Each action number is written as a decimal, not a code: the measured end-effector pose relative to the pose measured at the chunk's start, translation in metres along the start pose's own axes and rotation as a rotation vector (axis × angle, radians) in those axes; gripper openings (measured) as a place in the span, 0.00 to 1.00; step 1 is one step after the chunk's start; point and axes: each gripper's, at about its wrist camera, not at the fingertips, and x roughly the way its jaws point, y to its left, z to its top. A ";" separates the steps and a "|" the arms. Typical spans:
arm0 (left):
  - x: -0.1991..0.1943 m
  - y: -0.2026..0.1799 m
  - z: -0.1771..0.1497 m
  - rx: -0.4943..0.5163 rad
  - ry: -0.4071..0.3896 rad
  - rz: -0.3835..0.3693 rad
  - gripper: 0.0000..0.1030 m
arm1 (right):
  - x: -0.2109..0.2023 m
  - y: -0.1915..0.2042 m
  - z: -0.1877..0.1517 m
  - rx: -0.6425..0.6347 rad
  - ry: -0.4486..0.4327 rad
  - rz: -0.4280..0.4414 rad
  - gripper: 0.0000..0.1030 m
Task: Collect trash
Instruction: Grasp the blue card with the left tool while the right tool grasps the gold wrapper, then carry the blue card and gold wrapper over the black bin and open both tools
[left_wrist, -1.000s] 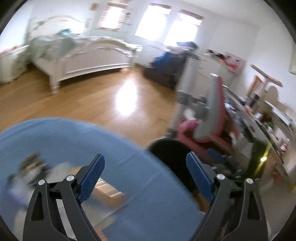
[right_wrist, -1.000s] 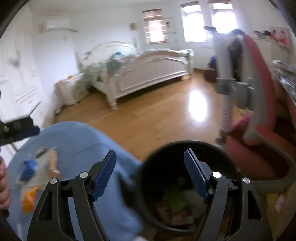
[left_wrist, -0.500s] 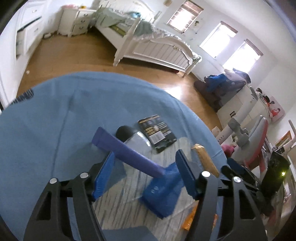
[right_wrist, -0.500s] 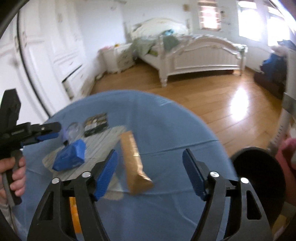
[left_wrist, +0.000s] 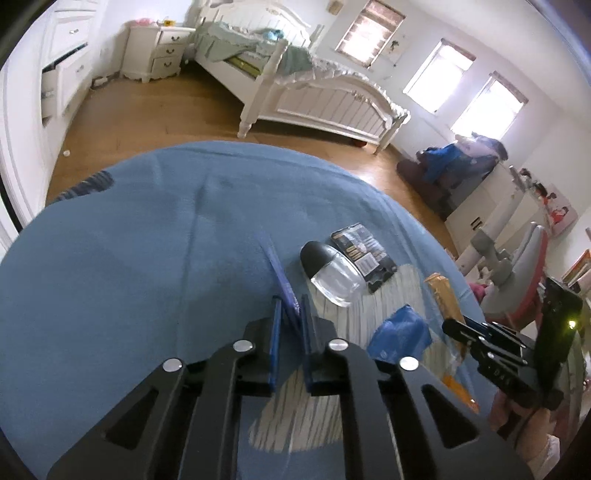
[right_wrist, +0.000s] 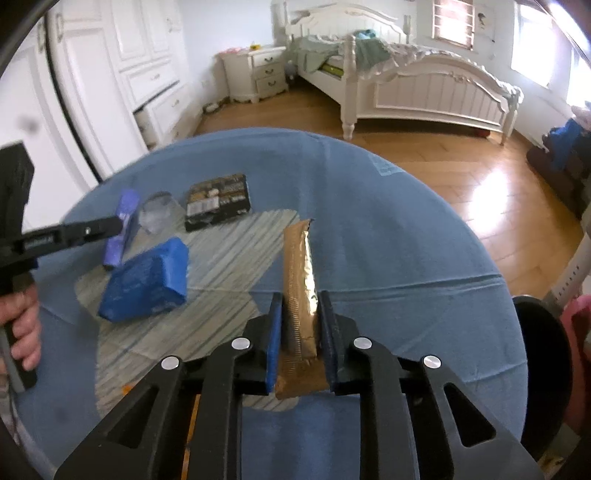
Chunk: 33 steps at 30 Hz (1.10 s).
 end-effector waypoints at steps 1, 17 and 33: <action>-0.008 -0.001 -0.002 0.006 -0.020 -0.002 0.06 | -0.008 0.000 0.000 0.014 -0.029 0.013 0.19; -0.043 -0.164 0.031 0.266 -0.179 -0.250 0.06 | -0.171 -0.093 -0.022 0.190 -0.482 -0.159 0.19; 0.048 -0.330 -0.002 0.458 -0.023 -0.545 0.06 | -0.194 -0.204 -0.085 0.339 -0.491 -0.478 0.19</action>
